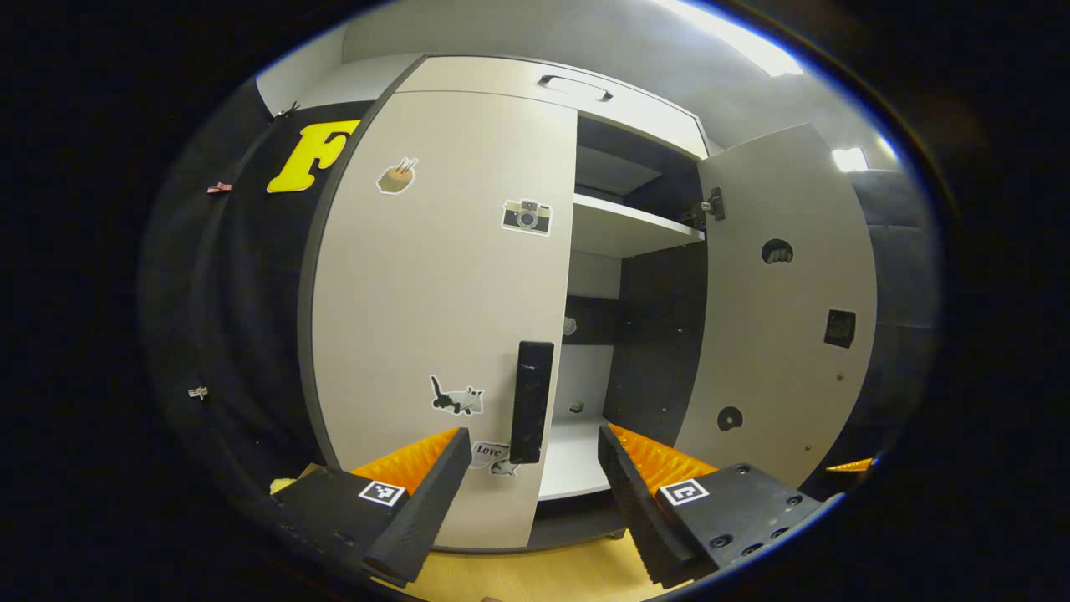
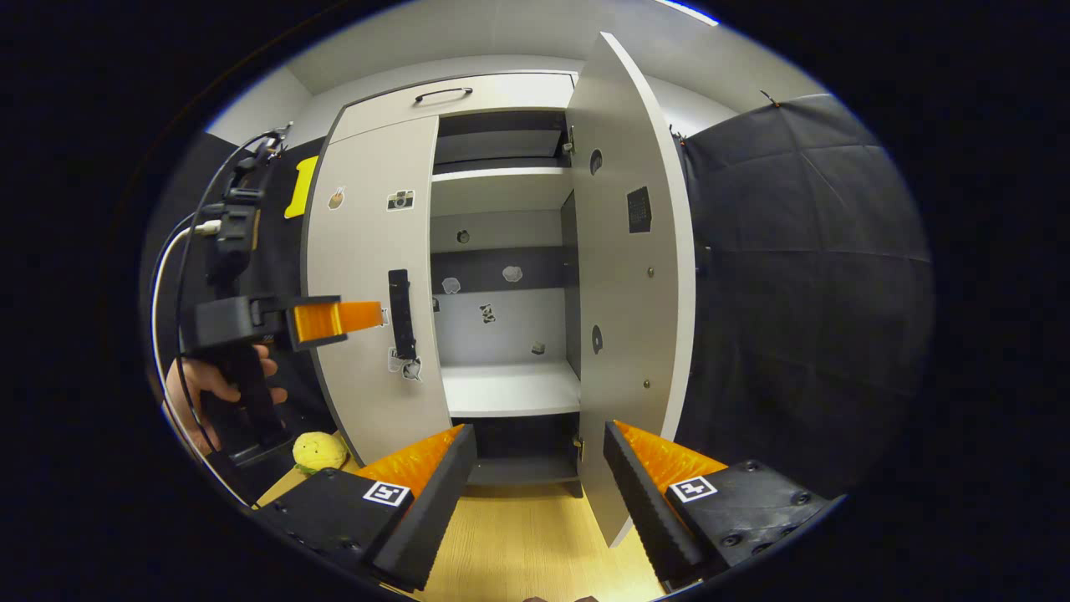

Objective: Open the right door of the double-door shoe cabinet with the right hand, and open the left door with the left hand.

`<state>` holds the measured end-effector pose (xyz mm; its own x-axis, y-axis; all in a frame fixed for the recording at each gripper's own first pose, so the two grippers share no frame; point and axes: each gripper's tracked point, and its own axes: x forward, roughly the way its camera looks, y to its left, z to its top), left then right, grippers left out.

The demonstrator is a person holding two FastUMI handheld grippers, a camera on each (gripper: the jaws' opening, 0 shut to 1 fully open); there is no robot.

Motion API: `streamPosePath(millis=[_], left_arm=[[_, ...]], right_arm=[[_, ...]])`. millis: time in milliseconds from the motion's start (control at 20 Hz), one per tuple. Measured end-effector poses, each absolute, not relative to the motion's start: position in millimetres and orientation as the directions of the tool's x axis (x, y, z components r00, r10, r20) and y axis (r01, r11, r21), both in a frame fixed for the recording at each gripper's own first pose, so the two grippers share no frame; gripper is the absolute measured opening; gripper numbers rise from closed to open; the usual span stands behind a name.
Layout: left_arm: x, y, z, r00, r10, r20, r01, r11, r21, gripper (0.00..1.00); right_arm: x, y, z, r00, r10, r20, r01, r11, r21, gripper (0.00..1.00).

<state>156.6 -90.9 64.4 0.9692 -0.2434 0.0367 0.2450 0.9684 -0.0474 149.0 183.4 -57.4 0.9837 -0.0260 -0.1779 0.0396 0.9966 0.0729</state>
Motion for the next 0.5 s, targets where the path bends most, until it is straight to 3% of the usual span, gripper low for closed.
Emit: streamPosePath(millis=[350,500], left_arm=[[216.7,-95.3,60.2,0.991,-0.134,-0.007,0.135,0.991,0.003,0.94],[236.0,-92.0,55.8,0.996,-0.09,-0.027,0.09,0.996,-0.011,0.87]], right_arm=[[169.9,188.5,-57.7,0.982,0.072,-0.177,-0.056,0.994,0.091,0.98],[177.7,189.8,-59.6,0.979,0.113,-0.168,-0.102,0.992,0.078,0.98]])
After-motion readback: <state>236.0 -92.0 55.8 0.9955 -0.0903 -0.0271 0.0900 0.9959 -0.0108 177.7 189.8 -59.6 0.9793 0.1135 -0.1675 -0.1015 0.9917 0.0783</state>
